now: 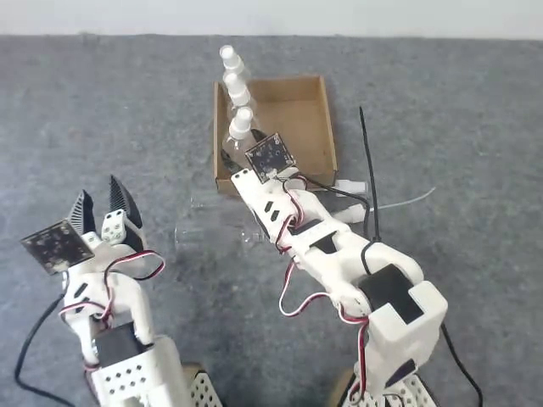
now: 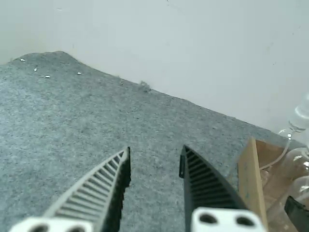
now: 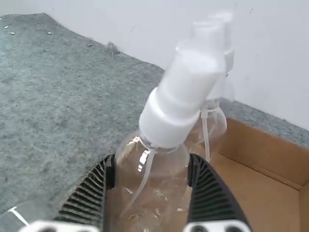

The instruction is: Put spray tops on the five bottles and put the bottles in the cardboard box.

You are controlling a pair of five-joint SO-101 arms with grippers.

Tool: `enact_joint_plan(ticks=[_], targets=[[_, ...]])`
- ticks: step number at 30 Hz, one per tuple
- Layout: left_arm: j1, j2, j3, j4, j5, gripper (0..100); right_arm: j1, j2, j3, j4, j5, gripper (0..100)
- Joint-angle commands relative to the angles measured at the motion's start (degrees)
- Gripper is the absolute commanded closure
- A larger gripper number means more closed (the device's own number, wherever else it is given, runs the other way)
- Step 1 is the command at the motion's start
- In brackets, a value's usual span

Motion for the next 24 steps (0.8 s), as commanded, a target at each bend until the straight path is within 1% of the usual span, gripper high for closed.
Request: enact_joint_plan(ticks=[1, 3, 8, 11, 16, 24], targets=[[-0.18, -1.32, -0.22, -1.58, -0.44, 84, 0.75, -1.45, -3.25, 2.15, 0.7, 91.2], [-0.18, -1.32, -0.22, -1.58, -0.44, 84, 0.57, -1.8, -3.69, 5.05, 0.7, 89.3], [-0.18, -1.32, -0.22, -1.58, -0.44, 84, 0.75, -1.45, -6.33, 9.63, 0.7, 88.9], [-0.18, -1.32, -0.22, -1.58, -0.44, 84, 0.75, -1.54, -6.33, 9.71, 0.7, 88.6], [-0.18, -1.32, -0.22, -1.58, -0.44, 84, 0.75, -1.54, -6.07, 9.71, 0.7, 81.9], [-0.18, -1.32, -0.22, -1.58, -0.44, 84, 0.84, -1.89, -6.07, 11.3, 0.97, 81.1]])
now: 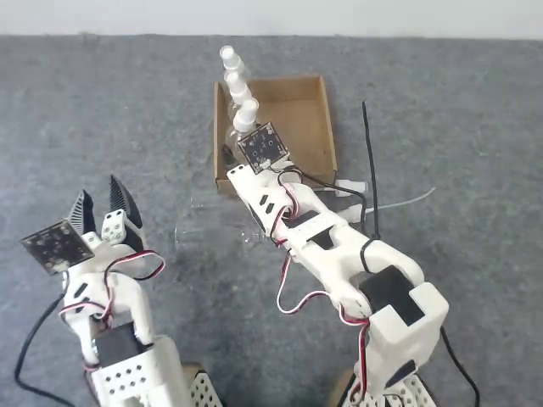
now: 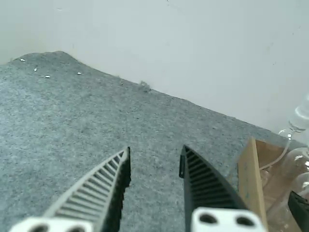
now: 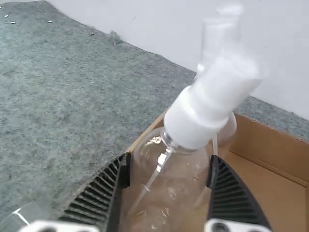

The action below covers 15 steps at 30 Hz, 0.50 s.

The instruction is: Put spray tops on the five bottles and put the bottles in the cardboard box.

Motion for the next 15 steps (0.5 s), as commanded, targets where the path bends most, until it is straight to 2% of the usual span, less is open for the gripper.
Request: enact_joint_plan(ticks=[1, 9, 15], targets=[[-0.18, -1.32, -0.22, -1.58, -0.44, 84, 0.92, -1.71, -2.2, 3.38, 2.02, 81.0], [-0.18, -1.32, -0.22, -1.58, -0.44, 84, 0.84, -1.71, -2.11, 4.62, 4.92, 80.7], [-0.18, -1.32, -0.22, -1.58, -0.44, 84, 0.57, -1.8, -2.2, 6.55, 4.75, 75.4]])
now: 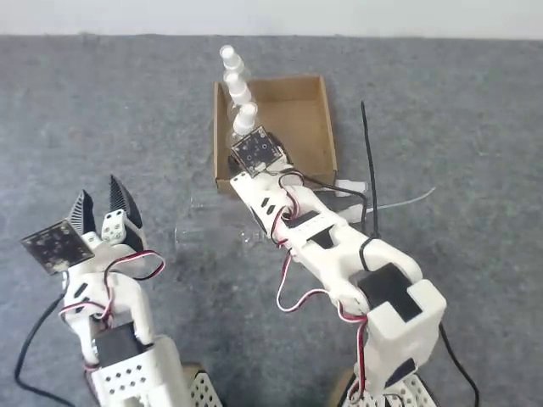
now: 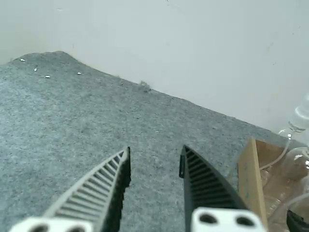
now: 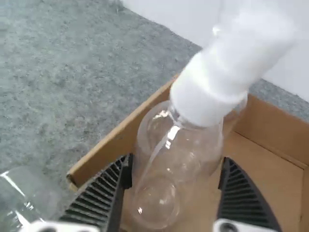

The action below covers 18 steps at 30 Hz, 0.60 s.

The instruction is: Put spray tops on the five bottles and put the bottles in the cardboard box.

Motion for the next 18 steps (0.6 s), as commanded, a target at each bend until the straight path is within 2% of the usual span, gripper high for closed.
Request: enact_joint_plan(ticks=[1, 8, 18], targets=[[-0.18, -1.32, -0.22, -1.58, -0.44, 84, 0.31, -1.98, -2.02, 2.15, 0.53, 75.4], [-0.18, -1.32, -0.22, -1.58, -0.44, 84, 0.22, -3.03, -1.76, 2.59, 0.53, 75.3], [-0.18, -1.32, -0.22, -1.58, -0.44, 84, 0.22, -14.2, 4.31, 7.96, 0.35, 75.5]])
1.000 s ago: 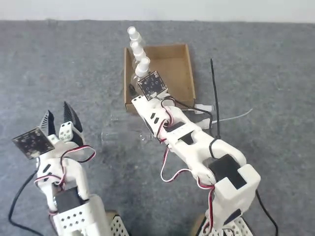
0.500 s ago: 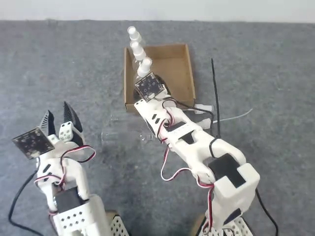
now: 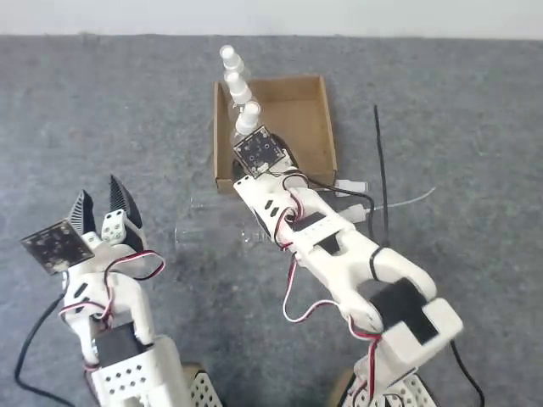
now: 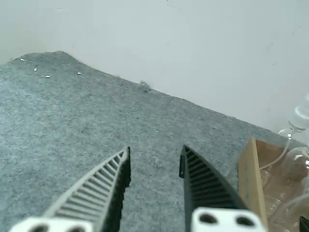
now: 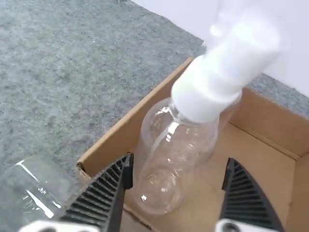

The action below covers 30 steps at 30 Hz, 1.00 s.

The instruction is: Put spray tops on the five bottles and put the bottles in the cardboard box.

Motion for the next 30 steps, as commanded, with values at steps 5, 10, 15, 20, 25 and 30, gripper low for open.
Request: enact_joint_plan(ticks=[5, 10, 15, 20, 25, 30], targets=[[-0.18, -1.32, -0.22, -1.58, -0.53, 84, 0.31, -8.4, 1.85, 1.36, 0.44, 75.6], [-0.18, -1.32, -0.22, -1.58, -0.53, 84, 0.66, -14.64, 3.34, 7.43, 0.44, 75.7], [-0.18, -1.32, -0.22, -1.58, -0.53, 84, 1.01, -22.46, 3.34, 16.57, 0.35, 75.7], [-0.18, -1.32, -0.22, -1.58, -0.53, 84, 3.74, -28.26, 3.08, 22.37, 0.35, 75.7], [-0.18, -1.32, -0.22, -1.58, -0.53, 84, 6.11, -32.31, 2.9, 25.8, 0.44, 75.7], [-0.18, -1.32, -0.22, -1.58, -0.53, 84, 8.57, -34.42, -2.9, 37.32, 0.44, 75.7]])
